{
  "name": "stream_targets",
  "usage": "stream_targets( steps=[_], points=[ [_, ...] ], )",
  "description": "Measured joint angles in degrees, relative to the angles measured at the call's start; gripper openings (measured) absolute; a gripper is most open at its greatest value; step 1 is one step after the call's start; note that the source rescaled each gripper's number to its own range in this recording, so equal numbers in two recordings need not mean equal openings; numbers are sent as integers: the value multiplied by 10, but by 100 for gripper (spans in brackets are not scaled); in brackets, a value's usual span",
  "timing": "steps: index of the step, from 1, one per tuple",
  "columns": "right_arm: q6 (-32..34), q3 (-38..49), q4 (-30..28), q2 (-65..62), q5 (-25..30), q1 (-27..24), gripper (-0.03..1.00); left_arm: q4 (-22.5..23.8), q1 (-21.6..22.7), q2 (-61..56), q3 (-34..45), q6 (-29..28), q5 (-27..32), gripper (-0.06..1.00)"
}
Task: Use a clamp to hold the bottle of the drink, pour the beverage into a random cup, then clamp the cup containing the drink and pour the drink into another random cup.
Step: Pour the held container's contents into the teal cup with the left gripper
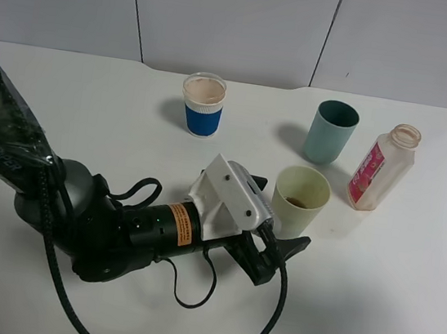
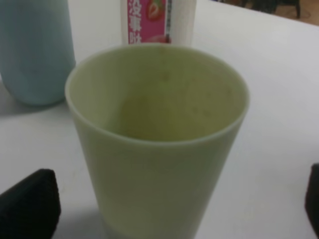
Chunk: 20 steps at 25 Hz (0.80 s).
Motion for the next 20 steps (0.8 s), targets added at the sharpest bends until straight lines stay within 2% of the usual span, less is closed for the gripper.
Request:
stream_targets(
  steps=[20],
  points=[
    [0, 0, 0, 0, 0, 0, 100, -1, 8, 54, -83, 4, 0, 100]
  ],
)
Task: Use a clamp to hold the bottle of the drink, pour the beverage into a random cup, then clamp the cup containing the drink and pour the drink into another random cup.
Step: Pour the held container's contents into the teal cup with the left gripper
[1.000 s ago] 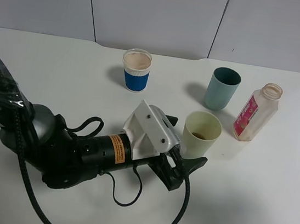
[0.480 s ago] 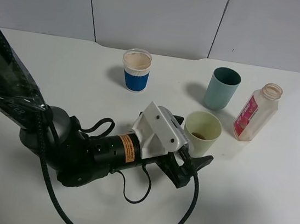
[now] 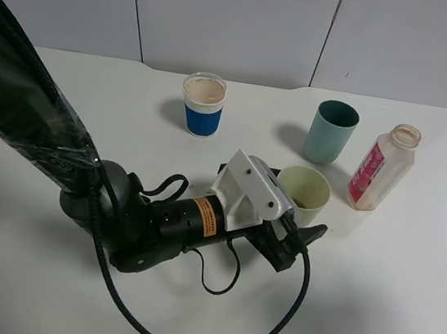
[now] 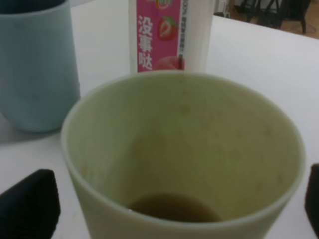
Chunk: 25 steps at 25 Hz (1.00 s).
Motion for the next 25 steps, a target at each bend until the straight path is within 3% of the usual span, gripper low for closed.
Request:
stream_targets(
  steps=[25],
  points=[
    [4, 0, 0, 0, 0, 0, 100, 2, 4, 44, -48, 10, 0, 100]
  ],
)
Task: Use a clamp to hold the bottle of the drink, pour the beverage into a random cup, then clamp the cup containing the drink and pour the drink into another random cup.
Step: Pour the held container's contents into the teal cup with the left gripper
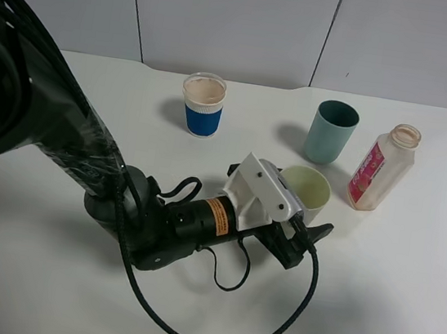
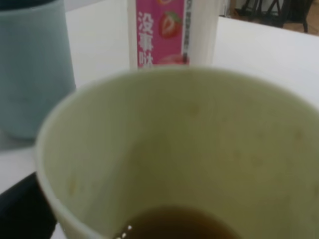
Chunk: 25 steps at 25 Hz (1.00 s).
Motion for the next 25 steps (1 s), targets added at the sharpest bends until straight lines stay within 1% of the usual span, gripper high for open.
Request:
stream_targets(
  steps=[10, 21, 25],
  points=[
    [0, 0, 0, 0, 0, 0, 100, 5, 0, 11, -30, -9, -1, 100],
    [0, 0, 0, 0, 0, 0, 100, 13, 0, 27, -31, -11, 1, 100],
    [0, 0, 0, 0, 0, 0, 100, 13, 0, 28, -31, -25, 7, 100]
  ],
)
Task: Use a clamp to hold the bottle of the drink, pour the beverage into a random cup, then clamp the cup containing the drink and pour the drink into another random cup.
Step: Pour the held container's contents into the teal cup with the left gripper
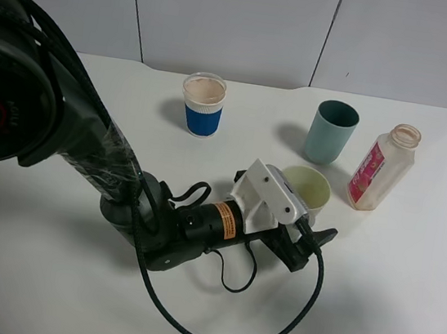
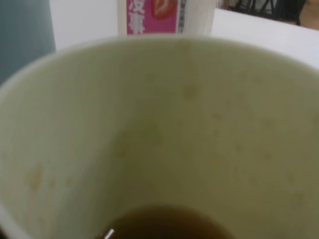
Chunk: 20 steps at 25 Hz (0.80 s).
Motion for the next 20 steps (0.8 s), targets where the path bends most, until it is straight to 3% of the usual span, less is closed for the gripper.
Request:
stream_targets(
  steps=[11, 13, 15, 17, 18, 20],
  points=[
    [0, 0, 0, 0, 0, 0, 100, 7, 0, 13, -16, -12, 17, 97],
    [0, 0, 0, 0, 0, 0, 100, 10, 0, 13, -22, -12, 17, 83],
    [0, 0, 0, 0, 0, 0, 100, 11, 0, 13, -25, -12, 17, 58],
    [0, 0, 0, 0, 0, 0, 100, 13, 0, 13, -26, -12, 17, 13],
    [0, 0, 0, 0, 0, 0, 100, 15, 0, 13, -27, -12, 17, 0],
    [0, 0, 0, 0, 0, 0, 100, 21, 0, 13, -27, -12, 18, 3]
  ],
)
